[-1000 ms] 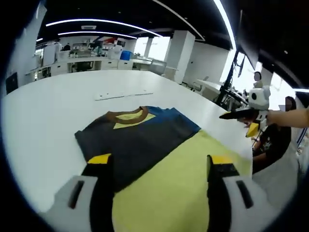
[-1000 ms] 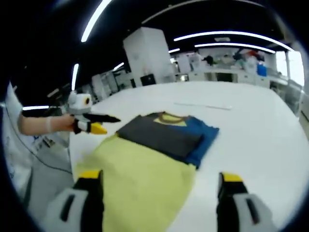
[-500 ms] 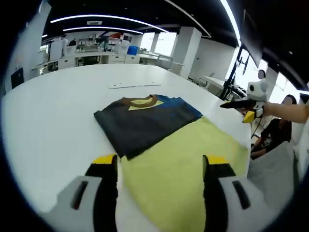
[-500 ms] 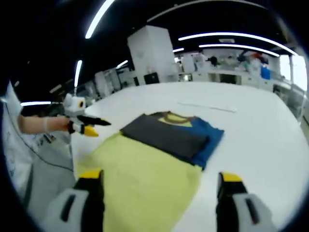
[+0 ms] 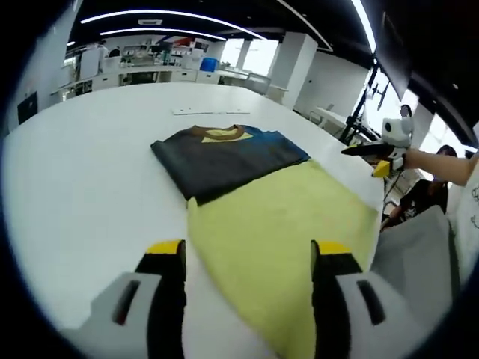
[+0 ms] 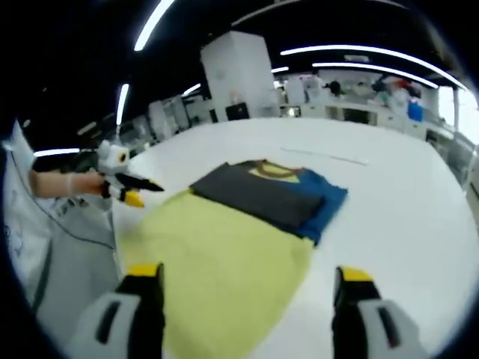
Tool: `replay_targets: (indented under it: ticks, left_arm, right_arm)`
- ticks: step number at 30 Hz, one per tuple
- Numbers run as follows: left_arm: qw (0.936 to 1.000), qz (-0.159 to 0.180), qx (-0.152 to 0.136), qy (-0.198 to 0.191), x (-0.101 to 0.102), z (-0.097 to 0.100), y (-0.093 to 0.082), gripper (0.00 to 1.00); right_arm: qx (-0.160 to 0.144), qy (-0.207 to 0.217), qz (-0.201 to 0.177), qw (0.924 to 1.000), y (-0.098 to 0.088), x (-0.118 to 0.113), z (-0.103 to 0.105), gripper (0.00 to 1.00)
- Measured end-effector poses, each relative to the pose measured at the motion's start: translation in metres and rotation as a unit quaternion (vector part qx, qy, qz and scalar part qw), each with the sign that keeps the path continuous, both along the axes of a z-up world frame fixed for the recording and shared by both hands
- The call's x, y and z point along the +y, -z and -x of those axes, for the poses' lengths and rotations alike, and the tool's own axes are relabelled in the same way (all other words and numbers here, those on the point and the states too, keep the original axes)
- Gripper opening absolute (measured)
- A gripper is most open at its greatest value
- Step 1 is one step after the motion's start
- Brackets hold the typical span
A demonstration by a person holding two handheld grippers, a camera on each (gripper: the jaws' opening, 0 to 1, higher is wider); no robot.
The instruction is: Fold the garment on the visible template until the final outline fits inside the template.
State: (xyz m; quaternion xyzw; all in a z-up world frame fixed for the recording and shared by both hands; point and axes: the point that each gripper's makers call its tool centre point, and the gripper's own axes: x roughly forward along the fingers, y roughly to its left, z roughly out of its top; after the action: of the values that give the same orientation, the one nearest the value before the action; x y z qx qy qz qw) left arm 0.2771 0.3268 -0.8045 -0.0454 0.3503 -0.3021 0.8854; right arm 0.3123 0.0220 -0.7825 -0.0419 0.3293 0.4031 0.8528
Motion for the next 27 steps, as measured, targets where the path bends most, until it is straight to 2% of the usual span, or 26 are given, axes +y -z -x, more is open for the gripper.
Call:
replay_targets:
  ticks: [3,8,11,14,16,19,21,25,27]
  left_arm:
    - [0.9998,0.005,0.019,-0.008,0.008,0.007,0.004,0.61]
    - [0.9992,-0.004,0.039,0.001,0.008,0.023,0.005,0.58]
    - [0.9982,-0.004,0.059,0.01,0.01,0.035,0.007,0.53]
    - [0.9953,0.009,0.096,0.008,0.015,0.05,0.012,0.47]
    - [0.9942,0.014,0.106,0.008,0.018,0.056,0.014,0.43]
    - [0.9907,0.024,0.133,0.012,0.02,0.068,0.018,0.41]
    - [0.9892,0.021,0.144,0.023,0.02,0.077,0.02,0.41]
    - [0.9855,0.014,0.166,0.032,0.021,0.092,0.028,0.34]
    - [0.9843,0.016,0.173,0.03,0.019,0.097,0.029,0.33]
  right_arm:
    - [0.006,0.002,0.006,1.0,0.003,-0.006,0.006,0.89]
    - [0.017,-0.003,0.019,0.9997,0.009,-0.014,0.021,0.85]
    - [0.023,-0.014,0.053,0.9983,0.019,-0.023,0.032,0.8]
    - [0.051,-0.018,0.062,0.9966,0.029,-0.03,0.045,0.75]
    - [0.072,-0.022,0.066,0.9949,0.035,-0.034,0.057,0.69]
    - [0.079,-0.029,0.072,0.9938,0.037,-0.036,0.068,0.62]
    - [0.089,-0.03,0.07,0.9932,0.04,-0.038,0.075,0.59]
    - [0.107,-0.028,0.067,0.9916,0.046,-0.043,0.085,0.46]
    - [0.118,-0.026,0.065,0.9906,0.047,-0.043,0.091,0.45]
